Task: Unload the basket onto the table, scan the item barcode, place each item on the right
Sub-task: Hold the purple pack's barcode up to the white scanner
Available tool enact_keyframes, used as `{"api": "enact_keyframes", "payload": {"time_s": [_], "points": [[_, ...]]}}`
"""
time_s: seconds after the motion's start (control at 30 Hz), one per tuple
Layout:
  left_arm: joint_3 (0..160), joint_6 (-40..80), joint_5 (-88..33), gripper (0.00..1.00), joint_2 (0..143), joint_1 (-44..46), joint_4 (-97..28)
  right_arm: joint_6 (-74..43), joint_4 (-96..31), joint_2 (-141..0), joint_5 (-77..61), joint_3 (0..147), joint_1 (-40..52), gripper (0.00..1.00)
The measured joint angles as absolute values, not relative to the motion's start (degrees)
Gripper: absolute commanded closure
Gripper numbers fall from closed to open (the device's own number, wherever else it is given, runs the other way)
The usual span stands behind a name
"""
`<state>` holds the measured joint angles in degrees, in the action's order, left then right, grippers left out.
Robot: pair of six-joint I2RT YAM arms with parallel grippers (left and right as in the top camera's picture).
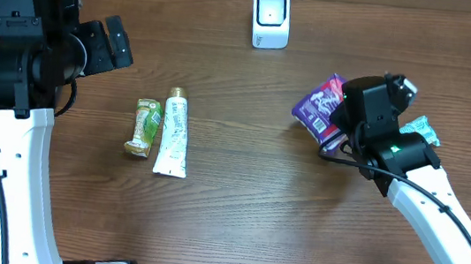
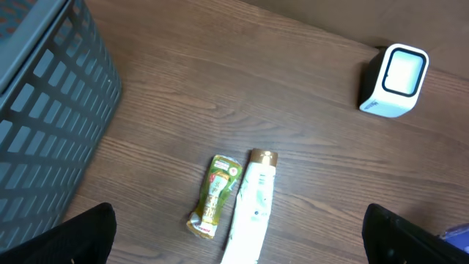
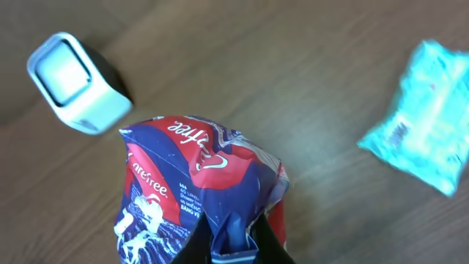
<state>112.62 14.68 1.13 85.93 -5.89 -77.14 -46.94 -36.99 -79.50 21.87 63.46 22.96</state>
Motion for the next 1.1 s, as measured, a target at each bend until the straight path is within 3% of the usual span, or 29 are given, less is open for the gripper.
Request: {"api": "enact_keyframes", "payload": {"time_s": [0.33,0.6,0.83,1.1], "points": [[112.6,14.7,1.1,0.0,85.9,-5.9,-77.1,-33.5,-14.9,-79.5,34.8,63.3,23.0,0.96],[112.6,14.7,1.1,0.0,85.9,-5.9,-77.1,-8.5,7.1,-80.2,43.3,64.1,23.3,0.96],[112.6,14.7,1.1,0.01,85.9,-5.9,-77.1,11.2,9.7,-90.4,53.3,78.4,26.7,0.96],[112.6,14.7,1.1,0.0,85.9,-5.9,-77.1,30.7,28.3,-103.8,52.2,91.5,28.9,0.96]]}}
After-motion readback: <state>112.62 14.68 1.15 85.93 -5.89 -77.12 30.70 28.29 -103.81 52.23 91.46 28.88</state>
